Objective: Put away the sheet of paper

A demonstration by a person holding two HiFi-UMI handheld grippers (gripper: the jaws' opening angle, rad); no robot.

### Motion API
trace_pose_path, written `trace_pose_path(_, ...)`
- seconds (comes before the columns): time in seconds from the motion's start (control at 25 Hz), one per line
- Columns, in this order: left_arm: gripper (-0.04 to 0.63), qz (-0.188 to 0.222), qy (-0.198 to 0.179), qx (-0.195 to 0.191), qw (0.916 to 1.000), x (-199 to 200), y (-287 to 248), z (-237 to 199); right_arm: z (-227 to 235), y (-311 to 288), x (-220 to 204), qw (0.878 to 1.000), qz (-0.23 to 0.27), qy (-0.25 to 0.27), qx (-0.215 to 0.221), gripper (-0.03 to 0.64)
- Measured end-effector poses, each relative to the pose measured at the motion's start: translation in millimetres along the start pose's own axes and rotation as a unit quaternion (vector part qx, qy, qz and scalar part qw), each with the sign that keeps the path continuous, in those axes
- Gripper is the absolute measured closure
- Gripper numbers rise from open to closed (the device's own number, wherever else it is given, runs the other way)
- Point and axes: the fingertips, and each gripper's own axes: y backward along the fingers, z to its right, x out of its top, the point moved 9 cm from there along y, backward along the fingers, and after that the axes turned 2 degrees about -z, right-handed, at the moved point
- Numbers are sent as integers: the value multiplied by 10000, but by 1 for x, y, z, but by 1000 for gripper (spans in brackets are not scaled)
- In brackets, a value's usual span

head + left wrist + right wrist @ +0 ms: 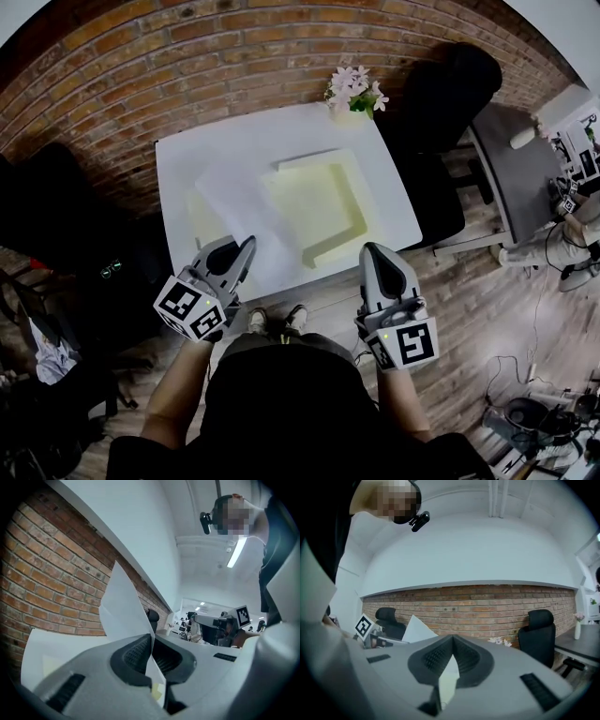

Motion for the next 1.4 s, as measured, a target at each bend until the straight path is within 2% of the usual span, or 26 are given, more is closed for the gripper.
trace_pose_path(0.12, 571, -212, 331, 67, 9992, -19, -11, -16, 10, -2, -5, 9998, 0, -148, 93, 604)
trace_pose_path(0.28, 571, -785, 718, 227, 9941, -55, -25, -42, 20, -8, -8, 9995, 29, -249, 209, 604)
trace_pose_path(0.48, 571, -1430, 1151, 567, 9814, -99, -34, -70, 31, -7, -18, 9991, -223, -301, 178, 604)
trace_pose_path(0.68, 571, -1951, 1685, 712, 9636, -130, -44, -91, 40, -10, -20, 9986, -315, -392, 138, 604)
trace_pose_path(1.08, 570, -1955, 2210, 1013, 9501, -152, -61, -107, 51, -3, -32, 9985, -473, -269, 71, 604)
trace_pose_path(1.28, 570, -1932, 2365, 1051, 9464, -158, -75, -118, 52, -4, -30, 9987, -352, -371, 83, 604)
trace_pose_path(1.4, 569, -1999, 2358, 1019, 9455, -159, -86, -120, 57, -1, -33, 9984, -448, -332, -18, 604)
